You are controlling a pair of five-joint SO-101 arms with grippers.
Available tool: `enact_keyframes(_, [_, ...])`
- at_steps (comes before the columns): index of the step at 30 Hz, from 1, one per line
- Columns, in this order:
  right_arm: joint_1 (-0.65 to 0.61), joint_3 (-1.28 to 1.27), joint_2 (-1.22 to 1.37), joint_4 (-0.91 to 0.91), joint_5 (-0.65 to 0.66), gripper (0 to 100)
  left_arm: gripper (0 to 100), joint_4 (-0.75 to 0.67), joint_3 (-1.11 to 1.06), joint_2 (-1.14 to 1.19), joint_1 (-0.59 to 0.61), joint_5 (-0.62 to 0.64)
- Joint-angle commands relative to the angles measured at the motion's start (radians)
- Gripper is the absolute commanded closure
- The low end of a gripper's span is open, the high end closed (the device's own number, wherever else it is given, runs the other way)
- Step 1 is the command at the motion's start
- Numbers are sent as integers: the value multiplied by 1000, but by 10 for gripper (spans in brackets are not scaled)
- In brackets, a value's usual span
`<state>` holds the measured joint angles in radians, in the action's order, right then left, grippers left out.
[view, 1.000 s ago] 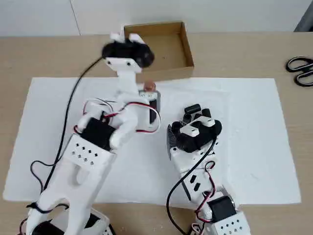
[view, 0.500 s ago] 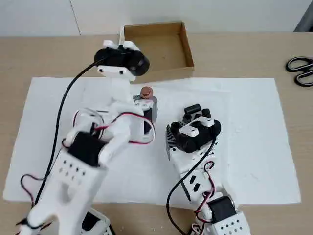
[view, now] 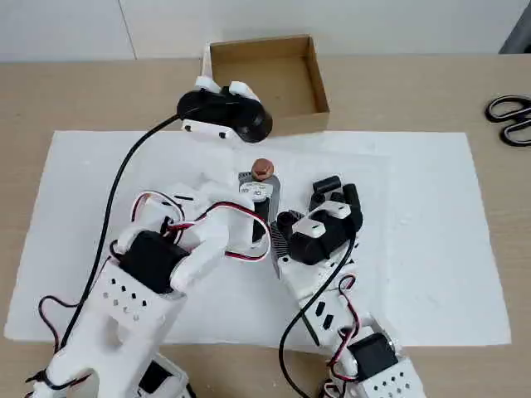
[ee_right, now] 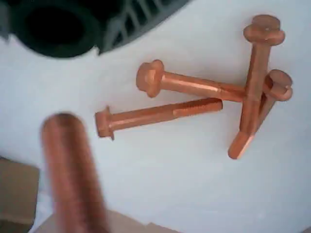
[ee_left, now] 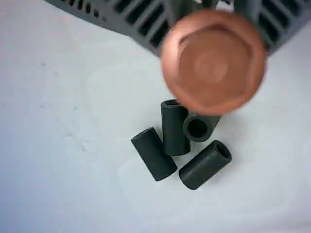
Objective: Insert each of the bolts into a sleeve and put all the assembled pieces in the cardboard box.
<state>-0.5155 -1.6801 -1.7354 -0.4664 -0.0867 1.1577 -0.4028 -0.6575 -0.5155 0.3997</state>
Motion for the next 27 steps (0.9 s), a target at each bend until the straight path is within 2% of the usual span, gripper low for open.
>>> enact_keyframes(1, [-7, -8, -7, 21, -2, 995, 994, 25, 30, -35, -6, -6])
enact_keyframes(27, [-8, -8, -8, 19, 0, 995, 994, 29, 30, -37, -44, 17])
